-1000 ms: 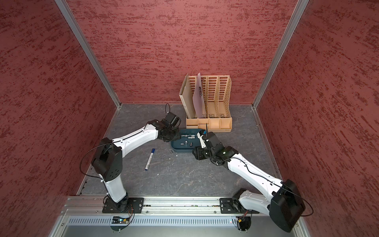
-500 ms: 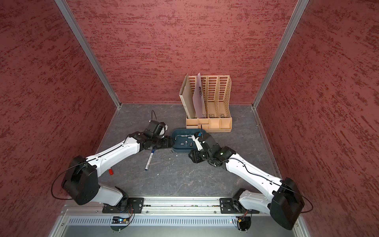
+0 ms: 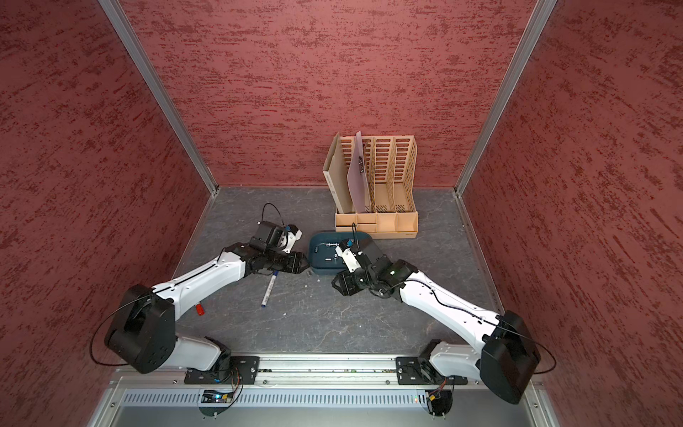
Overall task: Put the socket on the desktop into the storage box
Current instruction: Pick up the socket head at the center of the board.
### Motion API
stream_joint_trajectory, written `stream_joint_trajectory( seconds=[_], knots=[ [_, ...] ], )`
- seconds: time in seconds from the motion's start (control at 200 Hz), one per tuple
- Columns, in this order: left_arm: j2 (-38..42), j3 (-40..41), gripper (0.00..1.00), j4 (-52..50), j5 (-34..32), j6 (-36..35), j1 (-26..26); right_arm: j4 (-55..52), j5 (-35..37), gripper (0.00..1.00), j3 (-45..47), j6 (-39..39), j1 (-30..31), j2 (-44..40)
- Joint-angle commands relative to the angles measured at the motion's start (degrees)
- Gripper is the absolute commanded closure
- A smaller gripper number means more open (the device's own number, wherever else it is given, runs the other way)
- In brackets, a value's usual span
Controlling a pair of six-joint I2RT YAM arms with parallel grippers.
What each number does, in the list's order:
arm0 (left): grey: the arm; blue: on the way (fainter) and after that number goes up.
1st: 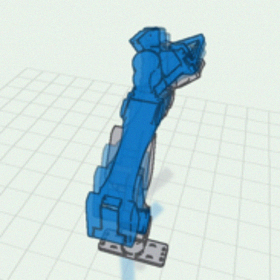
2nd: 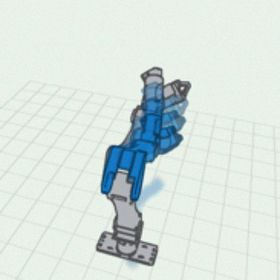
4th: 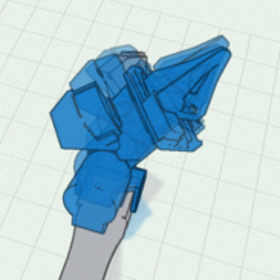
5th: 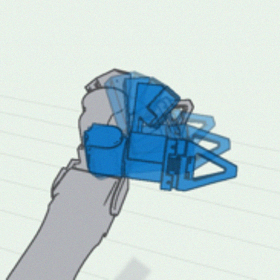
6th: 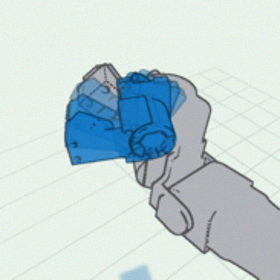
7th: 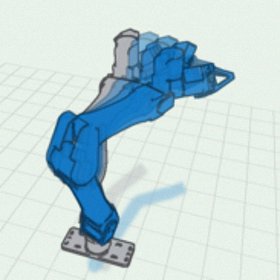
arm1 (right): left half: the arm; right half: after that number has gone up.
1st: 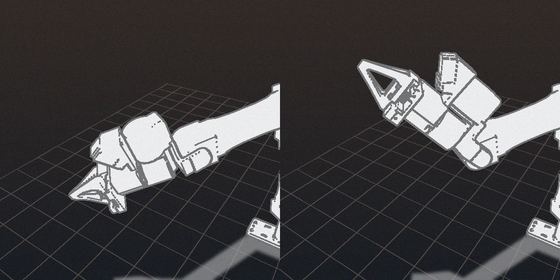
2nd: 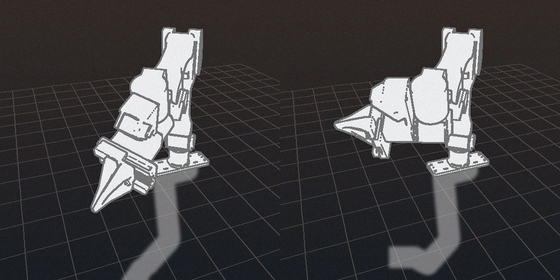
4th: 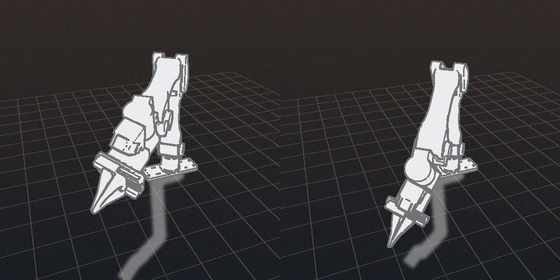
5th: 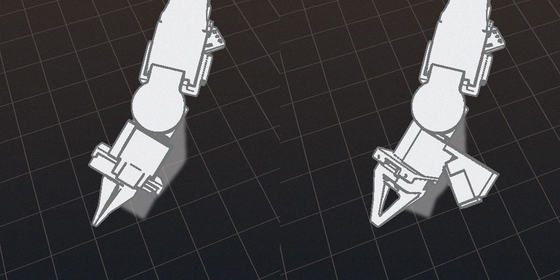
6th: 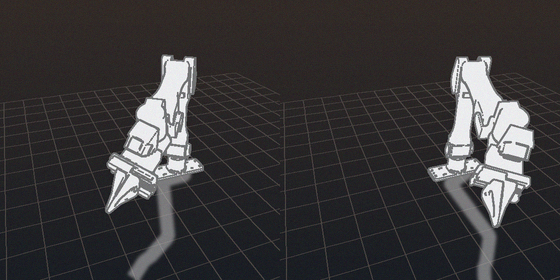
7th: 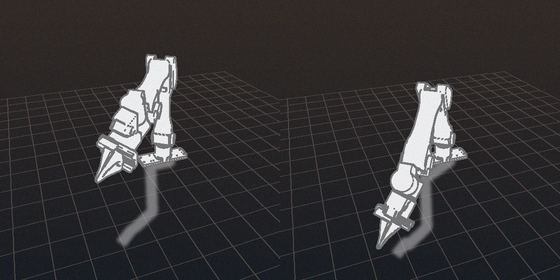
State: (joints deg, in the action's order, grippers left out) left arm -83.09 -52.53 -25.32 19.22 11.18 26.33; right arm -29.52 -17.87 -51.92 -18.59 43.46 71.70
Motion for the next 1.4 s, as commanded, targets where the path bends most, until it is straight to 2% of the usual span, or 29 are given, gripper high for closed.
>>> stream_joint_trajectory(
  seconds=[0.0,0.626,0.952,1.398],
  knots=[
    [-1.3,1.2,0.37,3.2,1.4,-2.8,-0.4,0.5,-1.2,0.51,-0.7,0.7,0.5,-0.1],
    [-5.4,2.5,0.36,7.0,0.5,-6.9,-0.2,2.5,-1.0,0.51,1.1,1.4,0.5,0.1],
    [-2.9,4.8,0.30,9.9,-0.7,-11.4,1.3,3.2,-0.5,0.51,2.2,1.5,0.5,-0.6],
    [-8.4,-1.2,0.30,2.4,-0.5,-14.5,1.7,4.5,-0.2,0.51,3.8,1.0,0.5,-1.7]
  ],
)
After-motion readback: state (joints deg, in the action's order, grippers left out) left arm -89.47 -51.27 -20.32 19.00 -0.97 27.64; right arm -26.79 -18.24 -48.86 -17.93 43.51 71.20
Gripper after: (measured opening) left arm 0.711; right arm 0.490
